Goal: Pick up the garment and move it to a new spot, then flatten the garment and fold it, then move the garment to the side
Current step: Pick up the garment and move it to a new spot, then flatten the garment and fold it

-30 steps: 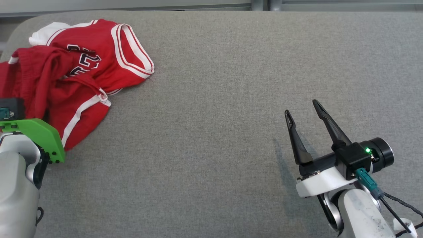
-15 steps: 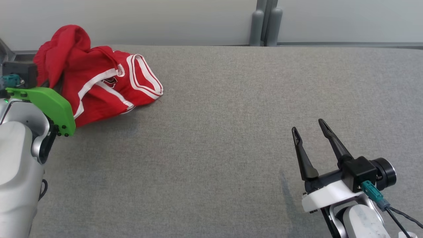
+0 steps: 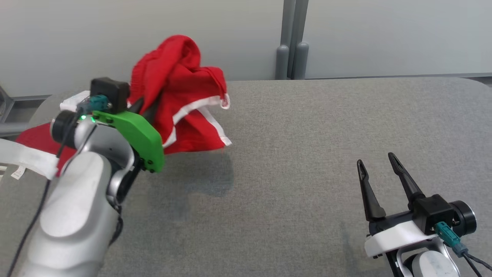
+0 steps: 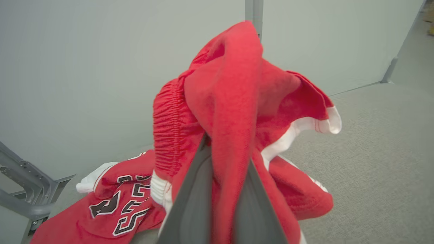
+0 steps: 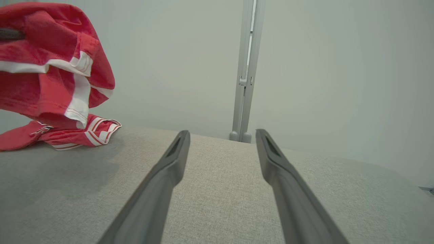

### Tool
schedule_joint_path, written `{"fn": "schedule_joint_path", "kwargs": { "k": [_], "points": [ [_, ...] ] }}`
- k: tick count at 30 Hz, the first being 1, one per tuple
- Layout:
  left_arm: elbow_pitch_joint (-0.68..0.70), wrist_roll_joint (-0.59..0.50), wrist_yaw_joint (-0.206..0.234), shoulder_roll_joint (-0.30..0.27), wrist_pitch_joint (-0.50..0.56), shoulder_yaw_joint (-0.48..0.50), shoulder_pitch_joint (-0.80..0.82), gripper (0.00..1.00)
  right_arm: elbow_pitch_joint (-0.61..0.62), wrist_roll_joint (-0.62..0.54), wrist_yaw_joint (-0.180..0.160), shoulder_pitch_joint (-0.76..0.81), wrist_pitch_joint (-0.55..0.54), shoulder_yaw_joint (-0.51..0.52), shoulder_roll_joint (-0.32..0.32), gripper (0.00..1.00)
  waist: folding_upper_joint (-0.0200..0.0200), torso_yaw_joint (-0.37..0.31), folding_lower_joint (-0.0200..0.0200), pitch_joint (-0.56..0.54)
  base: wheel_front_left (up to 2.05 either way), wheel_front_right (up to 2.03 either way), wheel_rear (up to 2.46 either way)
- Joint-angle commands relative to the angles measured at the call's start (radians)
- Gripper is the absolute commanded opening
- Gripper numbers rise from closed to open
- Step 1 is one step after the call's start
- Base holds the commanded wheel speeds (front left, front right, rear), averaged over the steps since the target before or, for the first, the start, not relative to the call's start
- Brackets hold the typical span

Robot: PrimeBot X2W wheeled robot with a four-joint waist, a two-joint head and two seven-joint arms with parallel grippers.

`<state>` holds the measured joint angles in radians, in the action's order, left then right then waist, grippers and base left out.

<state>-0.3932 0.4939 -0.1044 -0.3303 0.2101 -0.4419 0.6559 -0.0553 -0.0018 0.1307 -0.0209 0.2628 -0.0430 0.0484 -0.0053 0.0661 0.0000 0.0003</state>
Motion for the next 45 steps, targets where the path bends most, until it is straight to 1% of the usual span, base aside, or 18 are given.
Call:
{"fn": "schedule_joint_path", "kwargs": {
  "k": [1, 5, 8, 11, 16, 21, 22, 24, 25, 26, 27, 31, 35, 41, 45],
  "points": [
    [0.020, 0.007, 0.018, 0.031, -0.003, -0.014, -0.038, 0.00, 0.006, -0.001, 0.000, 0.012, 0.003, 0.006, 0.004, 1.00, 0.0053, -0.025, 0.0000, 0.003, 0.00, 0.00, 0.00],
    [0.011, 0.019, 0.054, 0.120, -0.022, -0.053, -0.098, 0.00, 0.010, -0.002, 0.000, -0.006, 0.003, 0.009, 0.004, 1.00, 0.0053, -0.061, 0.0000, 0.027, 0.00, 0.00, 0.00],
    [-0.045, 0.028, 0.080, 0.186, -0.053, -0.066, -0.126, 0.00, 0.009, 0.004, 0.000, -0.024, 0.003, -0.001, 0.004, 1.00, 0.0053, -0.094, 0.0000, 0.050, 0.00, 0.00, 0.00],
    [-0.127, 0.024, 0.107, 0.228, -0.097, -0.078, -0.135, 0.00, 0.006, 0.011, 0.000, -0.039, 0.003, -0.017, 0.004, 1.00, 0.0053, -0.131, 0.0000, 0.076, 0.00, 0.00, 0.00],
    [-0.258, 0.046, 0.142, 0.267, -0.173, -0.086, -0.110, 0.00, 0.000, 0.022, 0.000, -0.064, 0.003, -0.032, 0.004, 1.00, 0.0053, -0.189, 0.0000, 0.117, 0.00, 0.00, 0.00],
    [-0.362, 0.080, 0.160, 0.277, -0.225, -0.113, -0.089, 0.00, -0.008, 0.030, 0.000, -0.077, 0.003, -0.047, 0.003, 1.00, 0.0053, -0.231, 0.0000, 0.141, 0.00, 0.00, 0.00],
    [-0.362, 0.080, 0.160, 0.277, -0.225, -0.113, -0.089, 0.00, -0.008, 0.030, 0.000, -0.077, 0.003, -0.047, 0.003, 1.00, 0.0053, -0.231, 0.0000, 0.141, 0.00, 0.00, 0.00],
    [-0.379, 0.113, 0.167, 0.279, -0.242, -0.142, -0.082, 0.00, -0.011, 0.034, 0.000, -0.085, 0.003, -0.053, 0.003, 1.00, 0.0053, -0.245, 0.0000, 0.144, 0.00, 0.00, 0.00],
    [-0.383, 0.126, 0.173, 0.279, -0.246, -0.161, -0.081, 0.20, -0.013, 0.035, 0.000, -0.086, 0.003, -0.054, 0.004, 1.00, 0.0053, -0.250, 0.0000, 0.144, 0.00, 0.00, 0.00],
    [-0.386, 0.166, 0.175, 0.279, -0.260, -0.203, -0.078, 0.91, -0.016, 0.036, 0.000, -0.087, 0.003, -0.055, 0.003, 1.00, 0.0053, -0.255, 0.0000, 0.145, 0.00, 0.00, 0.00],
    [-0.386, 0.184, 0.179, 0.278, -0.266, -0.220, -0.075, 1.00, -0.016, 0.036, 0.000, -0.089, 0.003, -0.054, 0.003, 1.00, 0.0053, -0.256, 0.0000, 0.145, 0.00, 0.00, 0.00],
    [-0.395, 0.236, 0.194, 0.277, -0.295, -0.281, -0.054, 1.00, -0.017, 0.033, 0.000, -0.087, 0.003, -0.043, 0.003, 1.00, 0.0053, -0.247, 0.0000, 0.141, 0.00, 0.00, 0.00],
    [-0.393, 0.271, 0.190, 0.278, -0.330, -0.322, -0.028, 1.00, -0.013, 0.027, 0.000, -0.075, 0.003, -0.029, 0.003, 1.00, 0.0053, -0.217, 0.0000, 0.128, 0.00, 0.00, 0.00],
    [-0.380, 0.312, 0.189, 0.278, -0.371, -0.351, 0.010, 1.00, -0.013, 0.024, 0.000, -0.063, 0.003, -0.017, 0.003, 1.00, 0.0053, -0.168, 0.0000, 0.102, 0.00, 0.00, 0.00],
    [-0.410, 0.315, 0.194, 0.271, -0.376, -0.348, 0.028, 1.00, -0.012, 0.024, 0.000, -0.053, 0.003, -0.016, 0.003, 1.00, 0.0053, -0.148, 0.0000, 0.089, 0.00, 0.00, 0.00]
  ]
}}
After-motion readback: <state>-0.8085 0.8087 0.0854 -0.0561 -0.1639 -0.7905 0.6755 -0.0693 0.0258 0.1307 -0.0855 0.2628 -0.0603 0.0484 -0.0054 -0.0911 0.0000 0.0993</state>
